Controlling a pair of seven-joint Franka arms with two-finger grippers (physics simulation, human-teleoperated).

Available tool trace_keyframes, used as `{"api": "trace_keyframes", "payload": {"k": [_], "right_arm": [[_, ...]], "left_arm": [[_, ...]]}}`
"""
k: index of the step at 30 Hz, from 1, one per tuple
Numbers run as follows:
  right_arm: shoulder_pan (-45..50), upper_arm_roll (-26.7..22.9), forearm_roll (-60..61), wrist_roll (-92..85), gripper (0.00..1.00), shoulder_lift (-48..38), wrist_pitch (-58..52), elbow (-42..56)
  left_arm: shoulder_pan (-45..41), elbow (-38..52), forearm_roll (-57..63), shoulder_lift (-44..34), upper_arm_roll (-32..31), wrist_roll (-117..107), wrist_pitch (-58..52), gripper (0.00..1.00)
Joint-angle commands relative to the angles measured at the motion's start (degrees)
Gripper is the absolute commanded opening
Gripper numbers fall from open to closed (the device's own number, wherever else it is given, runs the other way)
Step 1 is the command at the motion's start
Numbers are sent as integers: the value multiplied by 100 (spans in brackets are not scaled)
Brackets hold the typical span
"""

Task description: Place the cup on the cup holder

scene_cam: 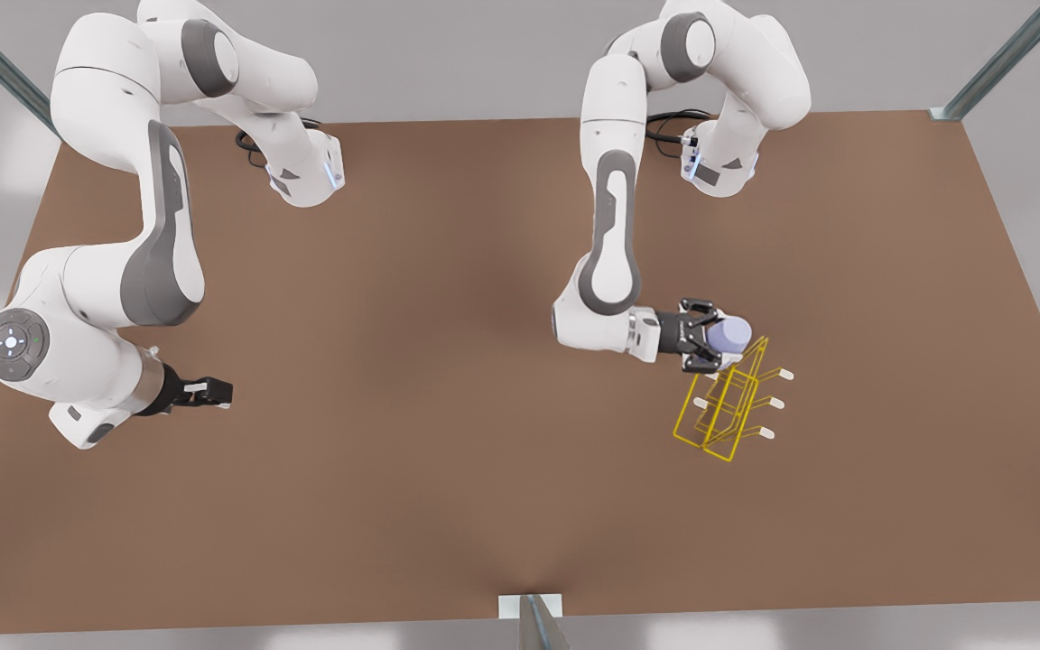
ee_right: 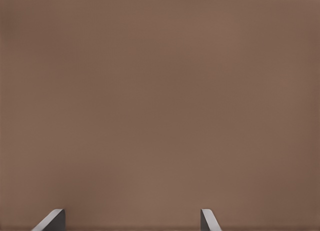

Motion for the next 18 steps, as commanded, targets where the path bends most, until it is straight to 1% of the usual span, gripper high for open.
{"api": "trace_keyframes", "payload": {"k": [1, 5, 14, 18], "right_arm": [[-3, 1, 4, -17, 100, -8, -2, 3], [-3, 1, 4, -26, 100, 1, -2, 3], [-3, 1, 4, -26, 100, 1, 7, 3], [-3, 1, 4, -26, 100, 1, 7, 3]], "left_arm": [[76, 47, 34, 31, 4, 156, 79, 75], [155, 329, -36, 225, -31, 156, 87, 75], [208, 346, -19, 304, -84, 95, 87, 75], [322, 557, -63, 365, -172, 104, 79, 75]]}}
